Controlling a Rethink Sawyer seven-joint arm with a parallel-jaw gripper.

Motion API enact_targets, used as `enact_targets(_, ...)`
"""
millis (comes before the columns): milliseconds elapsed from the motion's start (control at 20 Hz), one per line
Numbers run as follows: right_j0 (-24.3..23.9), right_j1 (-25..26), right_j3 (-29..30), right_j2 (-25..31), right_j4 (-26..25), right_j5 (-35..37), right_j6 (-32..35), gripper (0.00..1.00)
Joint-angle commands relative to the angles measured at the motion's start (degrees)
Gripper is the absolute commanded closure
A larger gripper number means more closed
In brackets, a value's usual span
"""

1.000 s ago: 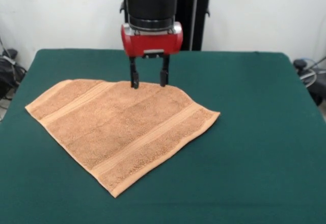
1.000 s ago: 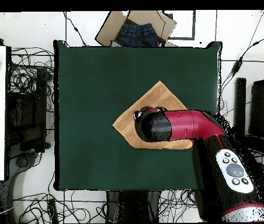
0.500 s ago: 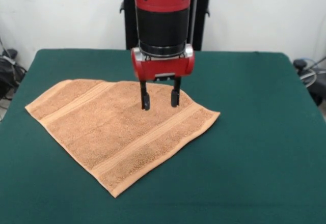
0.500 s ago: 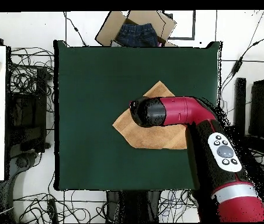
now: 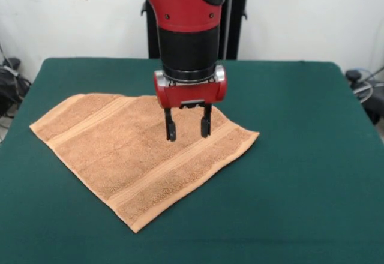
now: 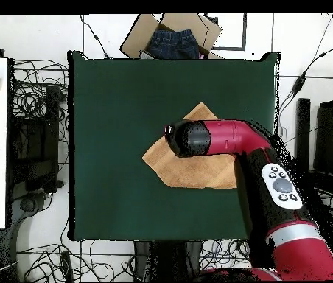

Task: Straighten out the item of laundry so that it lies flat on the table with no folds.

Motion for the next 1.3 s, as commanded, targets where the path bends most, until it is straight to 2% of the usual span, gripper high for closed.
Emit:
enact_targets(50,1.69,4.48,1.04,-3.80,-0.24,-3.33,8.78,0.00)
enact_targets(250,3.61,8.31,2.19,-6.20,-2.02,-13.43,13.51,0.00)
enact_targets(400,8.92,8.02,2.44,-12.02,-3.20,-20.22,18.57,0.00)
enact_targets(500,14.85,8.30,2.36,-18.34,-2.16,-24.16,22.87,0.00)
enact_targets(650,24.56,9.33,3.07,-28.55,2.67,-29.12,28.16,0.00)
enact_targets(800,30.47,12.00,4.33,-34.24,8.98,-33.27,29.85,0.00)
enact_targets(1050,36.04,18.79,4.81,-37.16,17.58,-42.33,30.01,0.00)
enact_targets(1300,41.49,20.37,5.33,-39.09,23.31,-43.32,30.13,0.00)
